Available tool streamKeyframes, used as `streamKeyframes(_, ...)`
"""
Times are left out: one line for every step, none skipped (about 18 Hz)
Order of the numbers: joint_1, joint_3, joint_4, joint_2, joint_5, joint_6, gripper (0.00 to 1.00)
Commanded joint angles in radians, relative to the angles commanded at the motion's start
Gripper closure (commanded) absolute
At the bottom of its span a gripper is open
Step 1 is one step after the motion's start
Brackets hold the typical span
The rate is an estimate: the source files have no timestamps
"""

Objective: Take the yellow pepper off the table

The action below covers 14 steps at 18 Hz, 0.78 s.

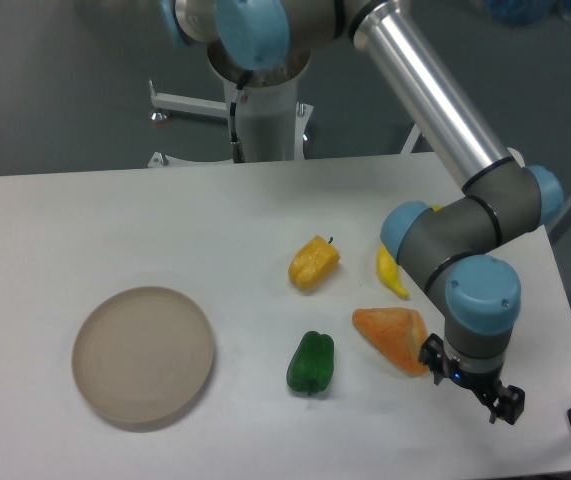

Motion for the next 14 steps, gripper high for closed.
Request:
streamKeyframes(0.000,-0.028,-0.015,0.023,0.000,0.000,0.00)
streamKeyframes(0.000,-0.051,-0.038,0.044,0.000,0.000,0.00)
streamKeyframes(0.000,-0.077,-0.066,0.070,0.000,0.000,0.00)
streamKeyframes(0.000,-0.109,-0.090,0.101,-0.002,0.000,0.00)
streamKeyframes(0.001,-0.144,-0.107,0.133,-0.002,0.000,0.00)
streamKeyframes(0.003,-0.175,-0.123,0.165,-0.002,0.000,0.00)
streamKeyframes(0.003,-0.209,-0.144,0.196,-0.002,0.000,0.00)
streamKeyframes(0.003,-0.242,-0.170,0.228,-0.002,0.000,0.00)
streamKeyframes(0.005,-0.281,-0.190,0.262,-0.003,0.000,0.00)
streamKeyframes(0.006,-0.325,-0.196,0.294,-0.005,0.000,0.00)
streamKeyframes(0.008,-0.366,-0.196,0.325,-0.012,-0.002,0.00)
streamKeyframes(0.009,-0.405,-0.196,0.353,-0.024,-0.006,0.00)
streamKeyframes(0.009,-0.443,-0.196,0.374,-0.043,-0.024,0.00)
streamKeyframes(0.009,-0.480,-0.190,0.393,-0.061,-0.041,0.00)
